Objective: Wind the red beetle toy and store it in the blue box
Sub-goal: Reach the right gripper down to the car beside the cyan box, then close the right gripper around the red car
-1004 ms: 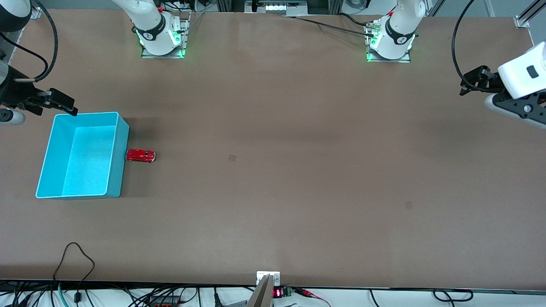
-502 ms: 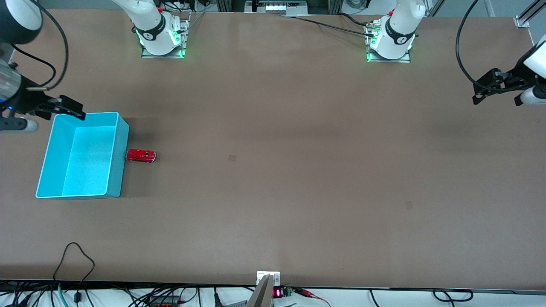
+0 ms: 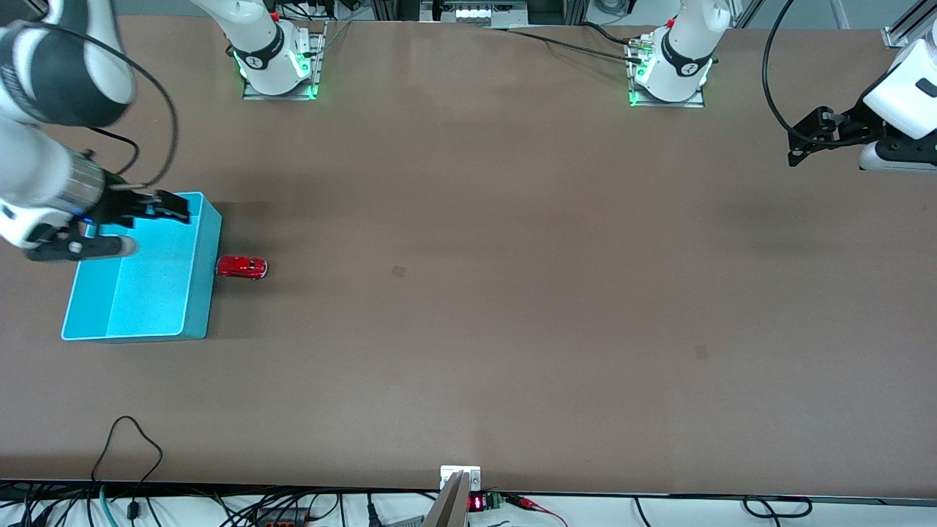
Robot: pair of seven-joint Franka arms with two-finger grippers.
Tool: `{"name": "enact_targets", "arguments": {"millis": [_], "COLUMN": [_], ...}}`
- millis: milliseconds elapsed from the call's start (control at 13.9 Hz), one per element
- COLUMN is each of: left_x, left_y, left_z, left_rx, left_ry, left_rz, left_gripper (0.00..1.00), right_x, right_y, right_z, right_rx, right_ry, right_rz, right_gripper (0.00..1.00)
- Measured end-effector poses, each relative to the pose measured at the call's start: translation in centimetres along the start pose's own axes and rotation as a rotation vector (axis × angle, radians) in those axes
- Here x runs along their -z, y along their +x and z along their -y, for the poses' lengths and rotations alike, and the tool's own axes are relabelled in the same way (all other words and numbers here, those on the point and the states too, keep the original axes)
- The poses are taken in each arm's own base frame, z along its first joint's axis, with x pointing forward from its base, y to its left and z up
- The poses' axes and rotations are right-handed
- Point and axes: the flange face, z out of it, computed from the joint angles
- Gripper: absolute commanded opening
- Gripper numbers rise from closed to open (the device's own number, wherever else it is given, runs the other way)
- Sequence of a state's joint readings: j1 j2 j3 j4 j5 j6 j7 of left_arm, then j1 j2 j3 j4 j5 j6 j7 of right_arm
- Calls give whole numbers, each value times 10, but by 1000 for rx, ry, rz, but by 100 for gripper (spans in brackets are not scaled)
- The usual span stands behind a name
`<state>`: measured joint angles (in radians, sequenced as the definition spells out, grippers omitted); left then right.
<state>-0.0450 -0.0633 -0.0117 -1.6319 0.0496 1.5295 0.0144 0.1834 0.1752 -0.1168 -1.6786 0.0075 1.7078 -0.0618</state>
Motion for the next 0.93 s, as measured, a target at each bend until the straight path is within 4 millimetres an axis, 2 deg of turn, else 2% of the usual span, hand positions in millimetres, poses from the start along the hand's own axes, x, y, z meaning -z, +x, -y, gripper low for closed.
{"name": "enact_targets", "arguments": {"millis": [215, 430, 574, 717, 932], "left_x": [-7, -10, -13, -15, -15], "left_y": [4, 5, 6, 8, 9], "left_z": [4, 12, 13, 8, 1], "left_rx": [6, 22, 23, 17, 13], "left_ry": [-1, -2, -3, -18, -73], "left_rz": [20, 32, 38, 40, 40], "left_gripper": [100, 100, 100, 100, 100], "right_x": [-18, -39, -69, -112, -166], "right_y": [13, 23, 28, 31, 26], "right_z": [23, 27, 24, 15, 4], "right_rx": [41, 187, 354, 548, 805], "right_ry": [-9, 1, 9, 6, -10], "right_rz": [7, 22, 37, 18, -14], "right_gripper": [100, 100, 100, 100, 100]}}
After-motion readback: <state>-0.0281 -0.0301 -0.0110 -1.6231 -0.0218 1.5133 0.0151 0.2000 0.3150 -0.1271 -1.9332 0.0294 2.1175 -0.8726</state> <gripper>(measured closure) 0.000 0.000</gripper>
